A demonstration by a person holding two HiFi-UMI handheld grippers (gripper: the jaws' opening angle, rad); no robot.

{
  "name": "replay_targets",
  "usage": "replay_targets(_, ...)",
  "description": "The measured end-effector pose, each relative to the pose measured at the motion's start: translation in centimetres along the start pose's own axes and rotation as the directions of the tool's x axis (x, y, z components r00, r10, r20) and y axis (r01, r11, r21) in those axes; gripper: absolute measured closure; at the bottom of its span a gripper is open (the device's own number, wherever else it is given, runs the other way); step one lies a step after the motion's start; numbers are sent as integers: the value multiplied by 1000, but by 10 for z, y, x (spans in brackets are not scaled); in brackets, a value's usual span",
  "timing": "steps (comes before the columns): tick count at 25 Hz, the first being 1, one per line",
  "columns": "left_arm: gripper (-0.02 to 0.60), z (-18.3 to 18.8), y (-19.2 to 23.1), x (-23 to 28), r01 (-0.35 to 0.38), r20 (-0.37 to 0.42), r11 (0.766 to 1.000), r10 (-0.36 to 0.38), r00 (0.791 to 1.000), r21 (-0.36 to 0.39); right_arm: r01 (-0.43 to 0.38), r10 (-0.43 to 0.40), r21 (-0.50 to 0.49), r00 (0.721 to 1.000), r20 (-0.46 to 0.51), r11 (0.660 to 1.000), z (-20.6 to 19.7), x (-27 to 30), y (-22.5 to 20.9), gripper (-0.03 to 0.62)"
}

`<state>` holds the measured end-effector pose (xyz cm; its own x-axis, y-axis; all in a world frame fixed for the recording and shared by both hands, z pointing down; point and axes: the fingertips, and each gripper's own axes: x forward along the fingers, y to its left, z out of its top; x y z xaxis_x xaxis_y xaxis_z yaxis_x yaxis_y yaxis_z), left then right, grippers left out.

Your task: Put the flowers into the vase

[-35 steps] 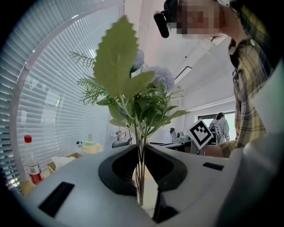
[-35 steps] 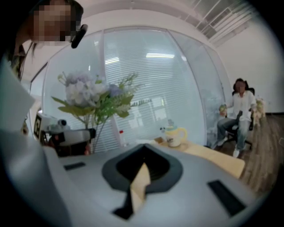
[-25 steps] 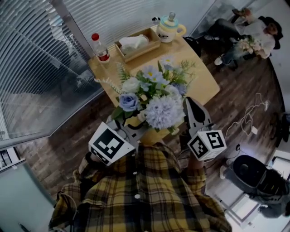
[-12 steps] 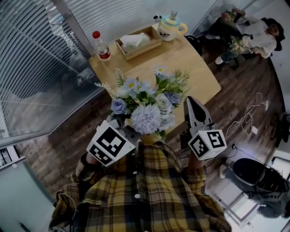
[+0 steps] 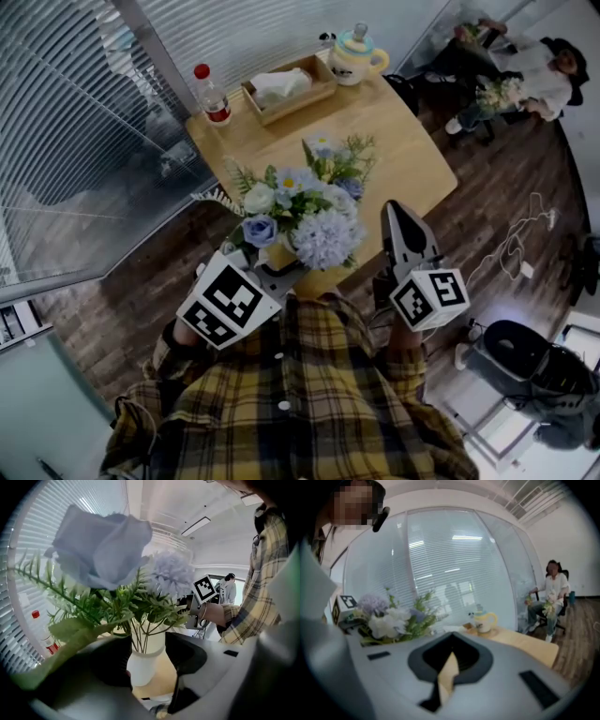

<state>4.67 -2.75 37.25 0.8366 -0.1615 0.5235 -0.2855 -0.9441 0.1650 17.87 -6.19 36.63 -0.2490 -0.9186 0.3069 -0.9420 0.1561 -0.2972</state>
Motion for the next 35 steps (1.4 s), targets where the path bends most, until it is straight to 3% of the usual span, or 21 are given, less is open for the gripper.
replay_targets(5, 368, -8, -3, -5, -19, -52, 1000, 19, 998, 9, 1, -1, 5, 1000, 2, 1000, -2, -3, 2, 582)
replay_targets(17, 370, -12, -9, -10, -55, -60, 996, 51, 997, -70, -8, 8, 9, 1000, 2, 1000, -6, -5, 7, 582)
replay_targets(22, 368, -20, -10, -8, -114, -144, 992, 104, 984, -59, -11, 11, 17, 1000, 7, 1000, -6, -7, 5, 582)
replay_targets(24, 370, -22, -7, -11, -151, -182, 988, 144, 973, -25, -10, 10, 23, 1000, 9, 1000, -6, -8, 3, 582)
replay_targets(30, 370, -22, 2, -15, -240, -271, 948, 292, 917, 207, -13, 12, 39, 1000, 16, 999, -7, -10, -2, 582)
replay_targets(33, 368, -27, 4, -19, -241, -315, 934, 320, 893, 265, -12, 11, 43, 1000, 17, 999, -8, -11, -4, 582)
replay_targets(35, 370, -27, 3, -22, -235, -328, 935, 317, 890, 266, -11, 10, 45, 1000, 18, 999, -8, -11, -6, 582)
